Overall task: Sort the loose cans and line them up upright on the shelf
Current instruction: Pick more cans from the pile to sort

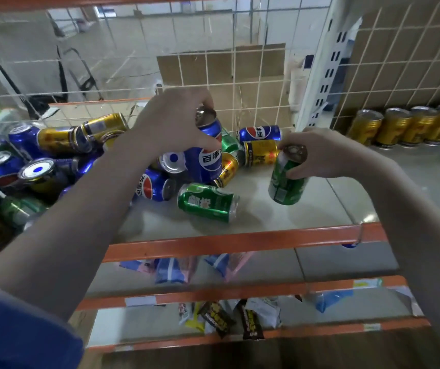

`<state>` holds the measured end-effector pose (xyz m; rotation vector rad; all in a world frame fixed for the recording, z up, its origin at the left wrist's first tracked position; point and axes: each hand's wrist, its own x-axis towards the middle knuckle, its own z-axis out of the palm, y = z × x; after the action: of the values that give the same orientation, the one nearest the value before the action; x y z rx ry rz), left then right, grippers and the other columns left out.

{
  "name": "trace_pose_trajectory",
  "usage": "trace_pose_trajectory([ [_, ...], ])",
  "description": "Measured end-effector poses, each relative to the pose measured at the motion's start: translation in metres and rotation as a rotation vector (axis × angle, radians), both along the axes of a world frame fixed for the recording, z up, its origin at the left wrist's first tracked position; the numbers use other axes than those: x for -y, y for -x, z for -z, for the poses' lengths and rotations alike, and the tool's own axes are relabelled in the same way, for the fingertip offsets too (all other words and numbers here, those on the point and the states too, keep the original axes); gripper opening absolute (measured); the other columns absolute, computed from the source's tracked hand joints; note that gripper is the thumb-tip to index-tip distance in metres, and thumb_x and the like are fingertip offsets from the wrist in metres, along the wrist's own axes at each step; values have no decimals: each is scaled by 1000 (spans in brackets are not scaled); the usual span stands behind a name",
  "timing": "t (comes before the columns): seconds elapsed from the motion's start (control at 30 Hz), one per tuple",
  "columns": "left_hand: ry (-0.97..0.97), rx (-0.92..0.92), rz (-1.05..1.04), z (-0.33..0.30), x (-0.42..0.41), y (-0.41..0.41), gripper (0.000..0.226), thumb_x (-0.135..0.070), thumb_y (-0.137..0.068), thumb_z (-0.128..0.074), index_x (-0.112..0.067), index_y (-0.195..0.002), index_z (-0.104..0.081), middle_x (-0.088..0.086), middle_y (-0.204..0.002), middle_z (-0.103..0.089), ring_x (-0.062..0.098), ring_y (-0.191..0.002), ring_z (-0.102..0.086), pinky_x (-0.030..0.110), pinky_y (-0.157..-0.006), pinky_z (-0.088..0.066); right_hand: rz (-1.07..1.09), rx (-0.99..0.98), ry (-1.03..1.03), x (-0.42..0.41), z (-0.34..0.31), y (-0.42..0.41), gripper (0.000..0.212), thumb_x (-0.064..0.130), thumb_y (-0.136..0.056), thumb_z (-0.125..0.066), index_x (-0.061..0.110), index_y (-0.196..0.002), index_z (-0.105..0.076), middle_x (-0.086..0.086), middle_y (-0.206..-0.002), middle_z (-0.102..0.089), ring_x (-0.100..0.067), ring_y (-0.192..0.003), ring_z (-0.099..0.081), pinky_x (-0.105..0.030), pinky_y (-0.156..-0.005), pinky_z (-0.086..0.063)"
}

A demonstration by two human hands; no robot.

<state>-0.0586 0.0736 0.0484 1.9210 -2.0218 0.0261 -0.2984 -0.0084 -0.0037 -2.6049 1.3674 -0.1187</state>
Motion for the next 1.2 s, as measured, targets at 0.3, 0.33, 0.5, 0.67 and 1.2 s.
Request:
trace_pose_trajectory([
  [0.3, -50, -24, -65, 20, 48, 137, 57, -41, -67, -80, -22, -115, -56, -2, -113, -58, 14, -93, -46, 29, -71, -37, 37, 44, 3, 38, 3, 150, 57, 34, -73, -73, 34, -125, -50, -3, -114, -50, -24, -99, -51, -36, -79, -49],
  [0.33, -60, -44, -78, 23, 55, 155, 57, -41, -67, -80, -24, -115, -55, -3, -112, -57, 14, -92, -45, 28, -70, -37, 37, 40, 6, 44, 3, 169, 58, 34, -73, -72, 35, -126, -49, -2, -115, -50, -24, -99, -50, -35, -79, -49],
  [0.5, -136, -108, -36, 33, 83, 234, 56, -37, -70, -79, -23, -118, -54, -5, -114, -54, 11, -94, -45, 23, -68, -37, 23, 20, -19, 62, 7, 246, 60, 37, -73, -72, 36, -127, -47, -1, -114, -49, -24, -100, -50, -35, -78, -49],
  [0.67, -212, -147, 34, 36, 104, 280, 57, -33, -71, -79, -23, -121, -52, -7, -117, -52, 12, -103, -49, 28, -79, -47, 59, 19, -37, 75, 9, 290, 62, 35, -73, -72, 33, -130, -46, -3, -118, -49, -26, -104, -50, -41, -85, -50],
  [1.2, -187, -28, 179, 49, 168, 356, 55, -37, -67, -80, -27, -113, -54, -10, -107, -54, 11, -98, -49, 23, -70, -44, 175, 109, -45, 115, 20, 383, 60, 30, -71, -76, 33, -126, -51, 0, -112, -49, -21, -98, -51, -32, -78, -50],
])
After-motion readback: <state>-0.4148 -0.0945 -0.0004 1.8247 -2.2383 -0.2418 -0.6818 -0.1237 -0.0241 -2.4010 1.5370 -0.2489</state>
